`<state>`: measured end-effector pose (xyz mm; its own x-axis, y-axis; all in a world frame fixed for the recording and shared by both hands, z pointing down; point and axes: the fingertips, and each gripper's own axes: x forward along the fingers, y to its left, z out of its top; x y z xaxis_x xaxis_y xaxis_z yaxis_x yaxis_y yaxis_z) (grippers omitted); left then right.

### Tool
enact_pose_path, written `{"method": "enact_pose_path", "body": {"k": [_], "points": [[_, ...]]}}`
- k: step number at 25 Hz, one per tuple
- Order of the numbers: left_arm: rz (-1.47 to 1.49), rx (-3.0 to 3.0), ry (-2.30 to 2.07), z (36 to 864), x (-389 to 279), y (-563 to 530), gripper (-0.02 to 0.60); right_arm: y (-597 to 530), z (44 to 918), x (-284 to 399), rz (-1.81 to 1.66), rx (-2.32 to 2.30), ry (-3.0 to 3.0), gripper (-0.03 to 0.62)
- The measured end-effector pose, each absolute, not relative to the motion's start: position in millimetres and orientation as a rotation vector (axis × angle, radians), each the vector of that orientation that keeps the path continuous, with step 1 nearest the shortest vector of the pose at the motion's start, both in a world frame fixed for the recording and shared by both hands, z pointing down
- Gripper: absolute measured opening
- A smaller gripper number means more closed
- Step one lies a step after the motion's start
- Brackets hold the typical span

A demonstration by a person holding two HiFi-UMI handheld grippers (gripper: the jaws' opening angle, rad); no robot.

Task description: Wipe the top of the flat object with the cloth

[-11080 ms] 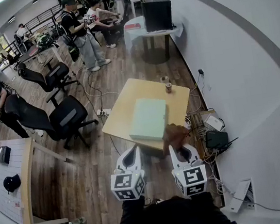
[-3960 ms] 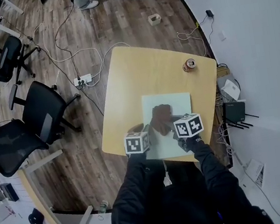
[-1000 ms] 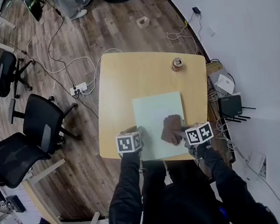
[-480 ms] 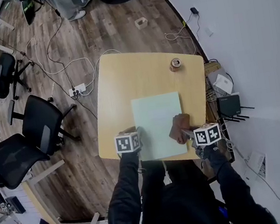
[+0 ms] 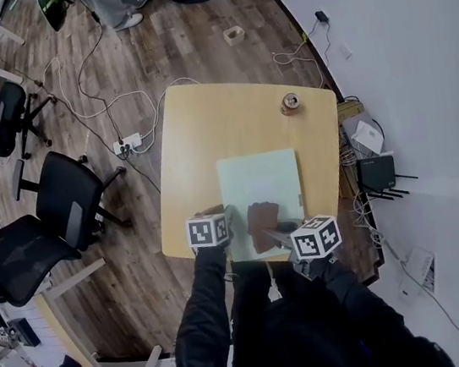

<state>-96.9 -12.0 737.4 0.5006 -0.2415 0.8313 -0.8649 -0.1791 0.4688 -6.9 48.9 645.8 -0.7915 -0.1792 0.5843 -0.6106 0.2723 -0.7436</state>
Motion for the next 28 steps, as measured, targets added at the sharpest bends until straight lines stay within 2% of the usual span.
{"method": "enact_pose_path", "body": {"k": [10, 28], "points": [[0.726, 1.703, -0.930, 738.9, -97.7, -13.8, 0.112, 74.5, 685.2, -64.8, 1.595, 0.519, -2.105, 0.069], [0.729, 1.712, -0.923, 738.9, -99.1, -12.6, 0.114, 68.3, 720.2, 15.1, 1.548, 0.740, -1.956, 0.071]]}}
